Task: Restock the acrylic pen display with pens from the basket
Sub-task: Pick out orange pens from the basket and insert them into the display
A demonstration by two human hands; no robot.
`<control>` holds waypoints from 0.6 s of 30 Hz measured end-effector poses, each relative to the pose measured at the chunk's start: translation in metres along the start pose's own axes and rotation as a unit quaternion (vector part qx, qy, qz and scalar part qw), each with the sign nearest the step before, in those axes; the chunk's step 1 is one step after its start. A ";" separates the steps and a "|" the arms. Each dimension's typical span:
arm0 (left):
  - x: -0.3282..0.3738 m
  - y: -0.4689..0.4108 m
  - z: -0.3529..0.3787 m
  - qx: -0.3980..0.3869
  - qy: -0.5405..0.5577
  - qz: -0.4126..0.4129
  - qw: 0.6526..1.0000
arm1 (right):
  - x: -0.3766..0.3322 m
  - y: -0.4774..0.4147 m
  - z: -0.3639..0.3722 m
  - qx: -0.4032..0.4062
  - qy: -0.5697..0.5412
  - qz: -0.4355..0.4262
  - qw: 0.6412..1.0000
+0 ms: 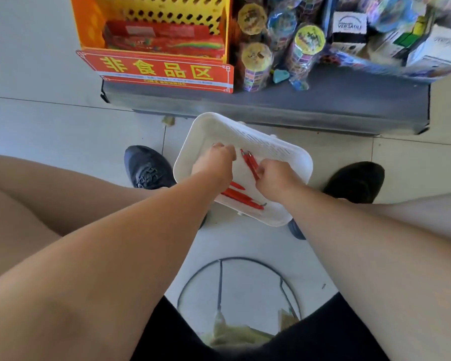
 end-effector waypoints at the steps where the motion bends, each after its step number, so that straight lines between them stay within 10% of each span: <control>1: -0.004 -0.006 0.003 -0.013 0.005 -0.010 1.000 | 0.003 -0.010 0.004 -0.002 -0.002 0.014 1.000; 18: -0.017 -0.045 0.053 -0.179 -0.230 0.021 0.957 | 0.002 -0.055 0.017 -0.051 -0.039 0.122 0.990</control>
Point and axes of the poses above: each hand's wrist, its own y-axis away from the middle knuckle, its own z-axis out of the palm, x = y × z, the point moved 4 cm from there along -y, towards the middle knuckle, and after that the axes turned 7 degrees about -x, right-handed, at the moved point
